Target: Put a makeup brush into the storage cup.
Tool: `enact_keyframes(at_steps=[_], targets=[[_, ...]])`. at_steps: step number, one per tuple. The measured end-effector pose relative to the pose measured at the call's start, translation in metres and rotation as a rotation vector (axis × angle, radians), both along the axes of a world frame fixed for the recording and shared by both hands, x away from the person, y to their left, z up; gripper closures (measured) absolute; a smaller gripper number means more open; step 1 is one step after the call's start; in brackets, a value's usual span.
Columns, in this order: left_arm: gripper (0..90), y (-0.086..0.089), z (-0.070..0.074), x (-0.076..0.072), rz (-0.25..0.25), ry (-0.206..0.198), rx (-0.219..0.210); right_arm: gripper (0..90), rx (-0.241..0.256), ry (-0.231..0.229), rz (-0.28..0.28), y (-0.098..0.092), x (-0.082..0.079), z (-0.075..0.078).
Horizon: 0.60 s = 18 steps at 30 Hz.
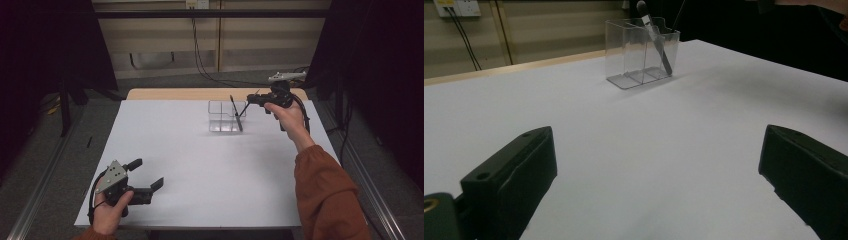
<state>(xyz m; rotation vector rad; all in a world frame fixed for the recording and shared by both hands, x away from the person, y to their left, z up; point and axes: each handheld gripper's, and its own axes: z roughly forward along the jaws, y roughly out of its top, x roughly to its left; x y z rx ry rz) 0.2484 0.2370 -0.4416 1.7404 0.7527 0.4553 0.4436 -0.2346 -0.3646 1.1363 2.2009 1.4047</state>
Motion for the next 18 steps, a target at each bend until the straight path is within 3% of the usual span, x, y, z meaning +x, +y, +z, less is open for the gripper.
enact_keyframes(at_steps=[18], targets=[[2.4, 0.001, -0.001, 0.000, 0.008, 0.006, 0.013, 86.0, -0.001, 0.034, -0.008, 0.003, 0.006, -0.017]])
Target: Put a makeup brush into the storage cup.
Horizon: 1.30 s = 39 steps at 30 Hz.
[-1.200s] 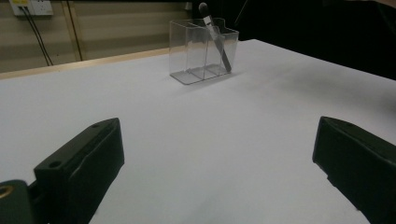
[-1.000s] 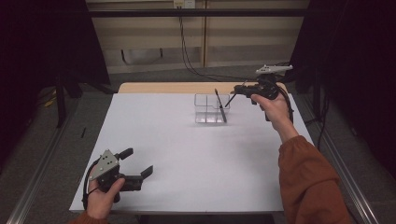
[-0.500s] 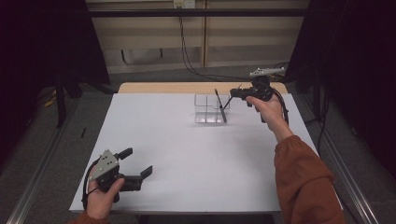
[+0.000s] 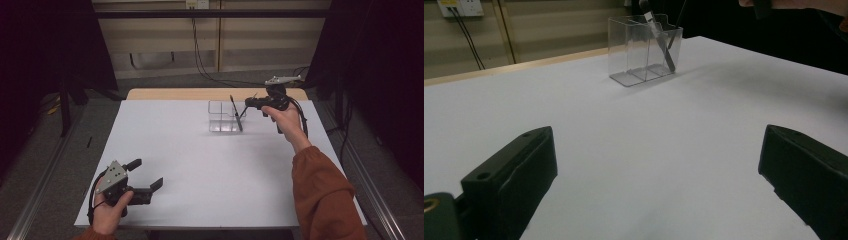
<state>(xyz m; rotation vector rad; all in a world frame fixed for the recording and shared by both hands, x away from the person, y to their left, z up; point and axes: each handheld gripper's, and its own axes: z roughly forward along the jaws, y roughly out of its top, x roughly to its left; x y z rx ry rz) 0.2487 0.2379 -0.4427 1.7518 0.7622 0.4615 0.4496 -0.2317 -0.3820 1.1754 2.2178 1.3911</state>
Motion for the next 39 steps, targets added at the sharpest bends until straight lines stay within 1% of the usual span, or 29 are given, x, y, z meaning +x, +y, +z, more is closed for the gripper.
enact_keyframes(at_steps=[3, 5, 7, 9, 13, 14, 15, 16, 17, 21, 23, 25, 27, 29, 30, 32, 36, 39], targets=[[2.4, 0.000, 0.000, 0.000, 0.002, -0.001, 0.002, 85.9, -0.005, 0.005, -0.003, 0.000, 0.001, -0.004], [2.4, 0.001, 0.000, 0.000, 0.006, 0.000, 0.003, 85.9, -0.001, 0.009, -0.006, 0.000, 0.001, -0.006], [2.4, 0.001, 0.000, 0.000, 0.006, 0.000, 0.006, 85.8, 0.013, 0.015, -0.008, -0.001, 0.001, -0.008], [2.4, 0.001, 0.000, 0.001, 0.005, 0.000, 0.007, 85.6, 0.006, 0.017, -0.011, -0.001, 0.000, -0.010], [2.4, 0.002, 0.000, 0.001, 0.005, 0.002, 0.003, 84.8, 0.015, 0.015, -0.018, -0.004, -0.001, -0.013], [2.4, 0.002, 0.000, 0.001, 0.003, 0.009, -0.010, 84.8, 0.015, 0.019, -0.015, -0.005, -0.001, -0.013], [2.4, 0.002, -0.001, 0.001, 0.000, 0.012, -0.013, 84.6, 0.019, 0.017, -0.015, -0.005, -0.001, -0.013], [2.4, 0.002, -0.001, 0.001, 0.001, 0.009, -0.007, 84.3, 0.024, 0.019, -0.015, -0.006, -0.002, -0.014], [2.4, 0.002, 0.000, 0.001, 0.001, 0.007, 0.000, 83.8, 0.025, 0.017, -0.016, -0.006, -0.002, -0.014], [2.4, 0.002, 0.000, 0.001, 0.001, 0.008, 0.000, 77.6, 0.040, 0.006, -0.028, -0.008, -0.003, -0.014], [2.4, 0.002, 0.000, 0.001, 0.003, 0.008, -0.004, 71.6, 0.041, -0.002, -0.029, -0.008, -0.004, -0.016], [2.4, 0.002, 0.000, 0.001, 0.002, 0.006, 0.001, 69.3, 0.046, -0.014, -0.037, -0.008, -0.006, -0.018], [2.4, 0.002, 0.000, 0.001, 0.002, 0.008, 0.003, 63.6, 0.045, -0.021, -0.035, -0.008, -0.008, -0.020], [2.4, 0.002, 0.000, 0.001, -0.002, 0.007, 0.005, 58.2, 0.052, -0.019, -0.040, -0.010, -0.009, -0.021], [2.4, 0.001, 0.000, 0.001, 0.001, 0.010, -0.004, 55.3, 0.058, -0.016, -0.045, -0.010, -0.010, -0.021], [2.4, 0.002, 0.000, 0.001, 0.001, 0.006, -0.001, 51.1, 0.060, -0.031, -0.060, -0.012, -0.012, -0.020], [2.4, 0.002, 0.000, 0.001, 0.002, 0.008, 0.003, 32.9, 0.054, -0.059, -0.062, -0.012, -0.020, -0.020], [2.4, 0.001, 0.000, 0.002, 0.003, 0.008, 0.001, 12.8, 0.058, -0.056, -0.071, -0.012, -0.023, -0.021]])
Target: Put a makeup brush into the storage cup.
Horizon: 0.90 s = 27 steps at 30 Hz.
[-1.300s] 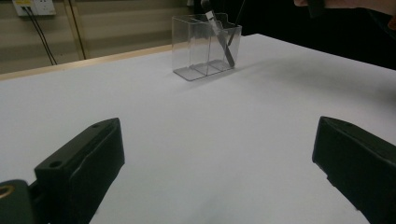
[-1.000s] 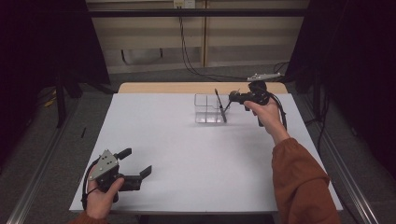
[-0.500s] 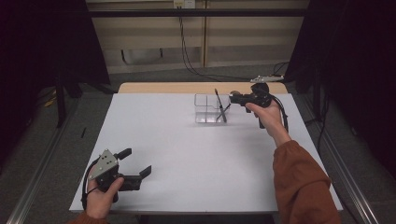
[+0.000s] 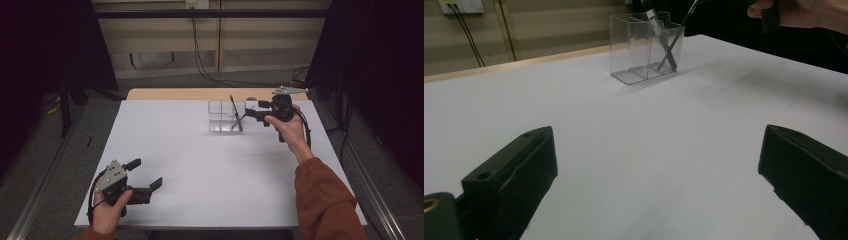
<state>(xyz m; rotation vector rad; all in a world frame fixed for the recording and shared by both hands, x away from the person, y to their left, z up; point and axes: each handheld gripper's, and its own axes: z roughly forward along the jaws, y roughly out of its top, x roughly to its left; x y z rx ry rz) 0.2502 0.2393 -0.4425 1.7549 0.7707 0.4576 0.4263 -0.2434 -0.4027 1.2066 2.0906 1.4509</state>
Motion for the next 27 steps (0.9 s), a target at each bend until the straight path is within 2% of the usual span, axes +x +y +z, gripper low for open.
enact_keyframes(at_steps=[3, 5, 8, 10, 15, 27], targets=[[2.4, 0.000, 0.000, 0.000, 0.003, -0.005, 0.003, 4.6, 0.033, -0.013, 0.002, -0.003, -0.003, -0.002], [2.4, 0.001, 0.000, 0.001, 0.008, -0.002, 0.003, 0.7, 0.034, -0.030, 0.008, -0.003, -0.006, -0.004], [2.4, 0.001, 0.000, 0.002, 0.009, 0.000, 0.001, 1.2, 0.028, -0.018, 0.009, -0.004, -0.010, -0.007], [2.4, 0.001, 0.000, 0.003, 0.009, 0.002, -0.004, 1.6, 0.019, -0.027, -0.006, -0.005, -0.013, -0.009], [2.4, 0.002, 0.000, 0.003, 0.012, 0.007, -0.010, 1.7, 0.044, -0.032, -0.040, -0.010, -0.021, -0.011], [2.4, 0.004, 0.000, 0.002, 0.023, 0.004, -0.014, 1.2, 0.052, -0.089, -0.064, -0.021, -0.048, -0.016]])
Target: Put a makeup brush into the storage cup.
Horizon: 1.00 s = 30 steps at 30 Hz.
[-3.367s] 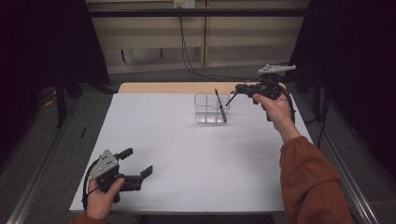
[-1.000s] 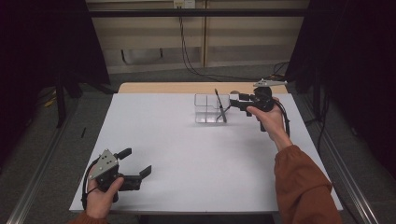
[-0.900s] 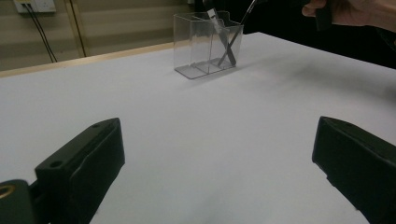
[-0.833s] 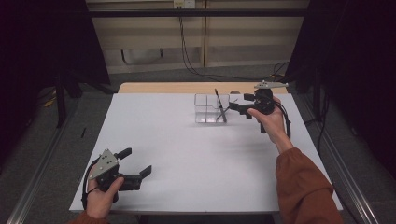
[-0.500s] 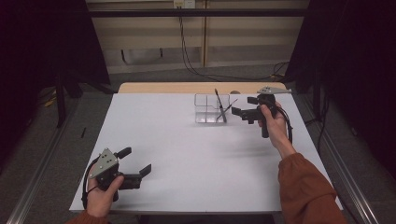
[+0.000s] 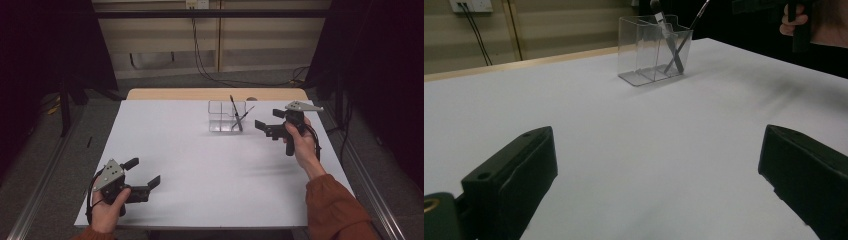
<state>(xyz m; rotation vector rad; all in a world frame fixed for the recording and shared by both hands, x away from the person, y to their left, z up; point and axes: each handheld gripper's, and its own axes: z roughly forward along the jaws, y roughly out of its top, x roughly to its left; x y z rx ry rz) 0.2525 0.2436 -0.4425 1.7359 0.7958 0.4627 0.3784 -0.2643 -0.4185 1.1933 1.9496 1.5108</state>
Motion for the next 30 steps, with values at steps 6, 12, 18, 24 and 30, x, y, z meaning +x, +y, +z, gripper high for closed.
enact_keyframes(at_steps=[6, 12, 18, 24, 30], targets=[[2.4, 0.001, 0.001, -0.001, -0.002, -0.005, -0.001, 1.7, -0.005, -0.021, -0.020, -0.003, -0.013, -0.004], [2.4, 0.000, 0.000, 0.000, -0.005, 0.001, 0.008, 1.2, -0.016, -0.052, -0.033, -0.006, -0.030, -0.002], [2.4, 0.001, 0.000, -0.001, 0.004, -0.001, 0.004, 1.4, -0.014, -0.077, -0.062, -0.011, -0.044, -0.003], [2.4, 0.001, 0.000, -0.001, 0.002, -0.006, 0.006, 1.2, 0.013, -0.071, -0.053, -0.015, -0.060, -0.006], [2.4, 0.002, 0.000, -0.001, 0.000, -0.010, 0.008, 1.0, 0.024, -0.072, -0.050, -0.016, -0.075, -0.008]])
